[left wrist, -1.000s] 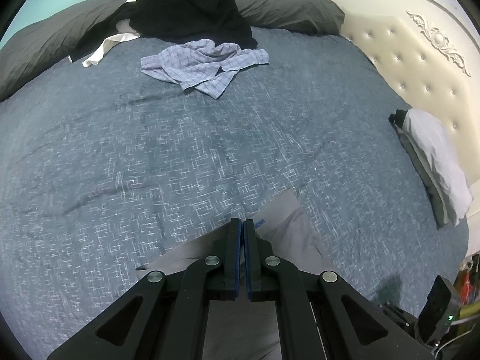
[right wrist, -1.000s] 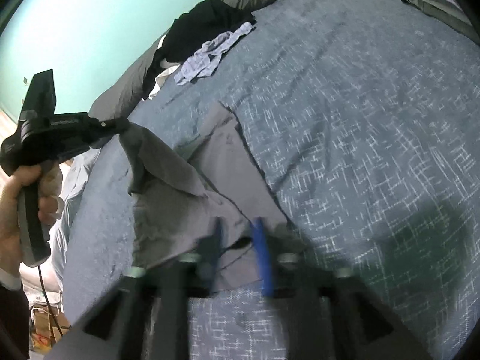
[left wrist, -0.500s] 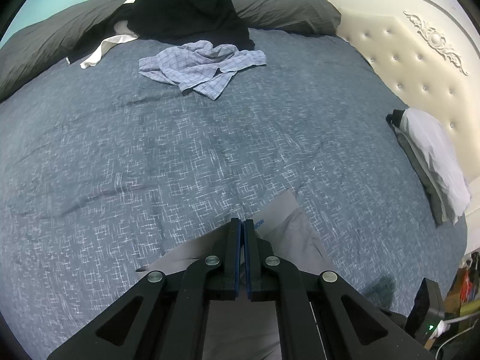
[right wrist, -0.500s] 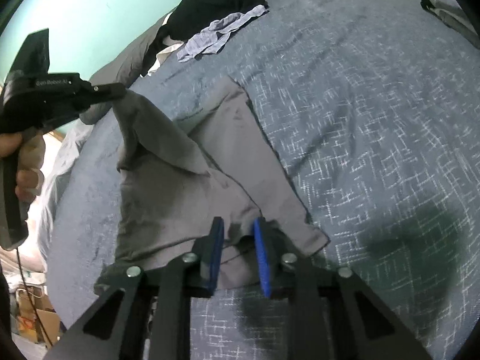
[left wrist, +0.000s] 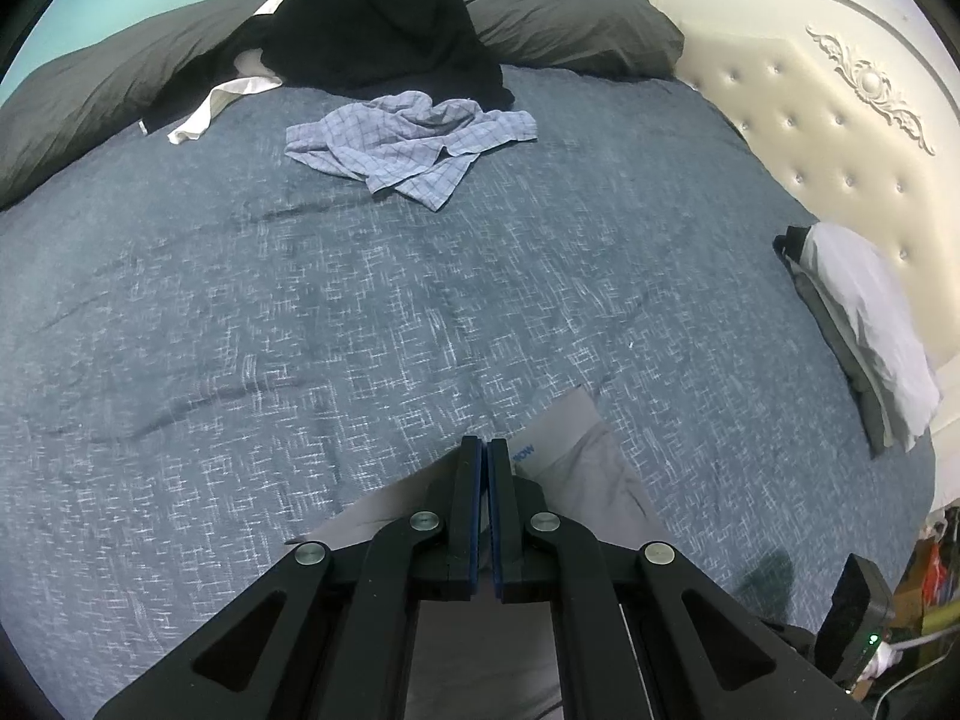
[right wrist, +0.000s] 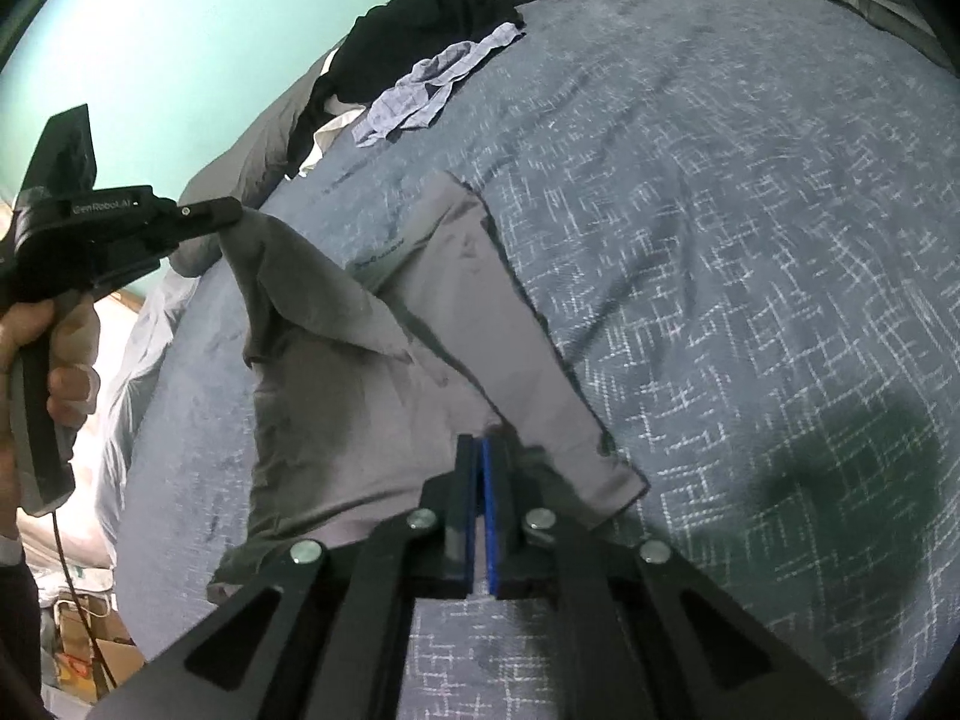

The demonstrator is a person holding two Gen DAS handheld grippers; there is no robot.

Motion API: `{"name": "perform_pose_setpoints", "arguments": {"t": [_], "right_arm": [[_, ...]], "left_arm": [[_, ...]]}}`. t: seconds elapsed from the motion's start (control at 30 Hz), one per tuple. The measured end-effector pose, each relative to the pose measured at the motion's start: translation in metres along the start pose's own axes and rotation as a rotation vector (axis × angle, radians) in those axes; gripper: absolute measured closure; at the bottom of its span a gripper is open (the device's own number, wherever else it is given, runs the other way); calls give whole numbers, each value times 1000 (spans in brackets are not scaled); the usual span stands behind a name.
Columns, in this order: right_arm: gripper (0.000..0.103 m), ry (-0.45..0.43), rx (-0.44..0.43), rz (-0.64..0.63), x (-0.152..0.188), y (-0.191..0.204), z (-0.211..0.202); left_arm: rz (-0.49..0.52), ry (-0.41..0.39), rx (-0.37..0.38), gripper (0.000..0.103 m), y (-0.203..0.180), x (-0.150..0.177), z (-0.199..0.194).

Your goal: Fold clothes

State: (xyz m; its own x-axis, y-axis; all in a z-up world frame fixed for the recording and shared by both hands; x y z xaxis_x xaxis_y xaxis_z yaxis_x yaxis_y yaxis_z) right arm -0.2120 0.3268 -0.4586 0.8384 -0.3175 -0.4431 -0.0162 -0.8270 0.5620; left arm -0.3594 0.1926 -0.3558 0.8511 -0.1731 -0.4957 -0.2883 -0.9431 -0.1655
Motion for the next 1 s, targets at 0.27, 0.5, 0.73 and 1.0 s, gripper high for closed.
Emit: {"name": "perform_pose_setpoints", "arguments": {"t": [0.27,0.5,0.73,1.0], "right_arm": [[101,-64,-11,7,-6,-5,-28],[101,-77,-6,27,-8,-16,-36],[101,-69,4,39,-2,-26,-41],[101,-68,20,60,-2,-41,-45]], "left_arm": [[17,-1,8,101,-16,-11,4],[44,23,24,101,-40,-24,23],[86,67,36,101,-61,-28,54],[90,109,38,101,-69,-23,89]]}}
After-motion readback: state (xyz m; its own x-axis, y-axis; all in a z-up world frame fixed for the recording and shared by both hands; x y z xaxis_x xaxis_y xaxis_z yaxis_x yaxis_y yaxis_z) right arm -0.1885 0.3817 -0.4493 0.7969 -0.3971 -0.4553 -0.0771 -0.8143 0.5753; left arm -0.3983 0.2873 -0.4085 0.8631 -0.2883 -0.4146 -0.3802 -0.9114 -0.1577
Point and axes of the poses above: each gripper's, at about its wrist camera, not at the fingertips, and z roughly the way its jaws point, y to its left, x to its underside, the point moved 10 cm from there along z, roughly the way its jaws point, and after that the axes turned 1 degree about z, right-handed, at the moved point
